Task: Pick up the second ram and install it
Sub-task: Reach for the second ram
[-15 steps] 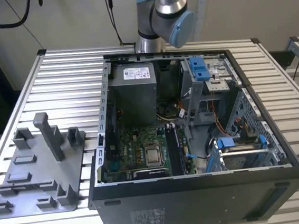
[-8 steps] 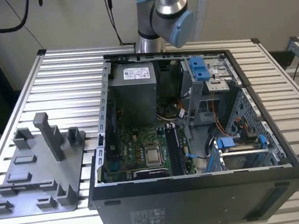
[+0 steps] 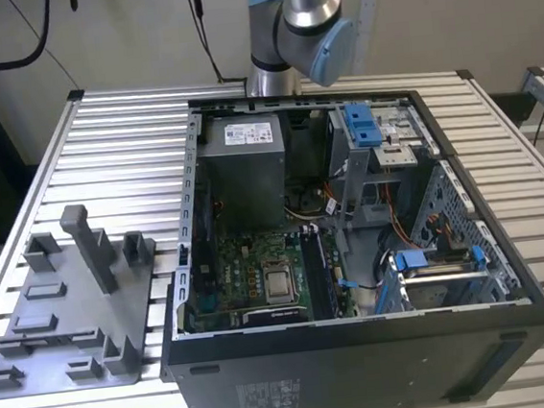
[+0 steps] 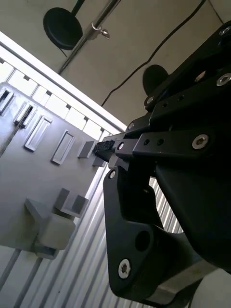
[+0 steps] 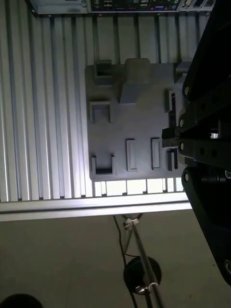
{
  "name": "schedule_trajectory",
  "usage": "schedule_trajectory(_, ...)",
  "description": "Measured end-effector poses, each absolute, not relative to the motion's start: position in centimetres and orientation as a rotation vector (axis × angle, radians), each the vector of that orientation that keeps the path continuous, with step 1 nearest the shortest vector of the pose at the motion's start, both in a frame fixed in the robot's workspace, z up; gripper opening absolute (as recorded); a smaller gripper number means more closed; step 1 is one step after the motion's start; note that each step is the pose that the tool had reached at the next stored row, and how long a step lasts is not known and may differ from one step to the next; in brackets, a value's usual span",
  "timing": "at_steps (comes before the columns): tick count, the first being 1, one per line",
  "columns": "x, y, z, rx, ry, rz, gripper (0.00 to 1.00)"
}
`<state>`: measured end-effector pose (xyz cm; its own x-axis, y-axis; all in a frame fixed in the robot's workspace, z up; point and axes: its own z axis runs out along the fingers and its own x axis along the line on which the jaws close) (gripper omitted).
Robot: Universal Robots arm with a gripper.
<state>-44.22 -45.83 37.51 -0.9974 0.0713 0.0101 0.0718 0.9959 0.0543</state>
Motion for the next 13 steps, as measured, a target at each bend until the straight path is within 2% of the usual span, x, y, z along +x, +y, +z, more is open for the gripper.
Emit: schedule_trajectory(13,-43.6,-47.7,37.2,-0.112,-3.129,-0.086,0.11)
